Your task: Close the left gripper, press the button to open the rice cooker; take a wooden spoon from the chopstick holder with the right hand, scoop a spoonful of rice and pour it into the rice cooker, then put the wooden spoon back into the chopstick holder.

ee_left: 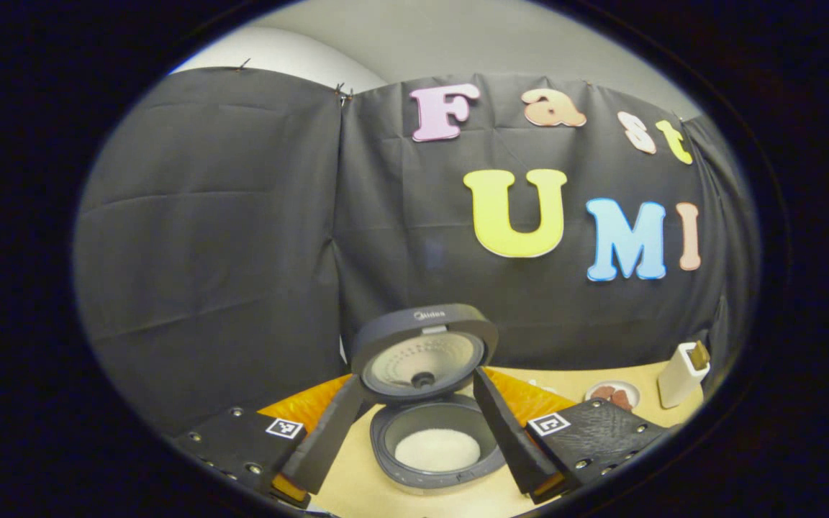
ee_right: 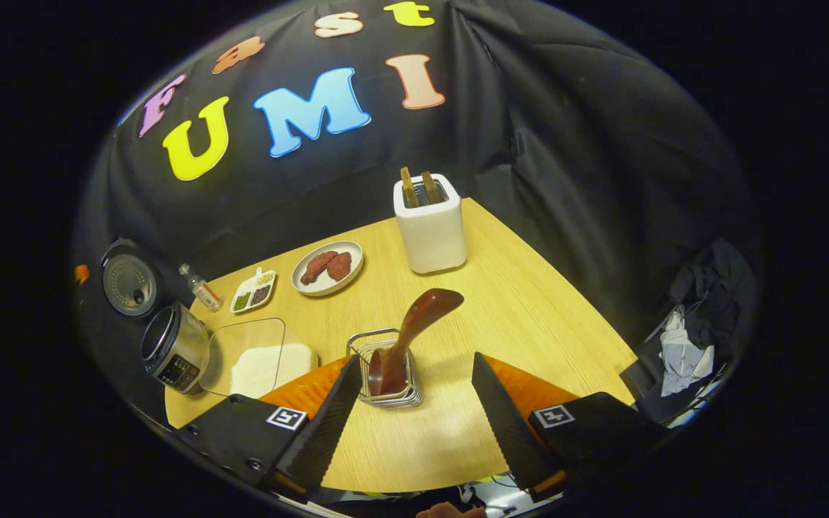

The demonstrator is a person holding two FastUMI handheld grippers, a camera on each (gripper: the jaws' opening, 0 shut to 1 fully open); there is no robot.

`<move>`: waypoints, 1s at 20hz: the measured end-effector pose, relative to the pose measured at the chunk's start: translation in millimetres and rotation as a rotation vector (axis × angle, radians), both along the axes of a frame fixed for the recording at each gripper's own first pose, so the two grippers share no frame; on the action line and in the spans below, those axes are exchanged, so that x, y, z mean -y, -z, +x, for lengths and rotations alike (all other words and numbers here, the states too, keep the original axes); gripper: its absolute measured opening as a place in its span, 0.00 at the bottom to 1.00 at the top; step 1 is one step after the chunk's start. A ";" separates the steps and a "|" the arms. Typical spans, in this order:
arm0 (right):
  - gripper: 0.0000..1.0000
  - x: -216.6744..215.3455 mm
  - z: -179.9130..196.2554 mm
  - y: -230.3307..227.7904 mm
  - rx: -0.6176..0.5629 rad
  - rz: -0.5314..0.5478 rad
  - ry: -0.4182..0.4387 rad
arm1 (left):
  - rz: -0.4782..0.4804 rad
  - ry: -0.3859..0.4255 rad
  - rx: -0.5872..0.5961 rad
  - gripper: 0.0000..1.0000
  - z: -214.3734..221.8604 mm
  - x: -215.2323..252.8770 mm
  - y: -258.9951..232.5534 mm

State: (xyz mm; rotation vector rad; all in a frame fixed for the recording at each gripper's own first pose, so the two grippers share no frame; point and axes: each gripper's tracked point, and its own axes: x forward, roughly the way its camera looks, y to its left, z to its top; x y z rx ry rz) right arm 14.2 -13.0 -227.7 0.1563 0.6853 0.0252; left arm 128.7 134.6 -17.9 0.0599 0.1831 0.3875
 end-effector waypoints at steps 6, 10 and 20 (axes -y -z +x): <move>0.98 -29.8 -22.5 -30.5 0.125 -0.148 -0.082 | -0.005 0.034 0.056 0.98 89.7 -34.8 -27.8; 0.98 -52.1 -29.7 -52.8 0.192 -0.167 -0.118 | 0.009 0.050 0.063 0.99 141.2 -45.3 -28.0; 0.98 -33.7 -43.8 -47.6 0.170 -0.146 -0.035 | 0.031 -0.011 -0.002 0.98 167.9 -45.0 28.3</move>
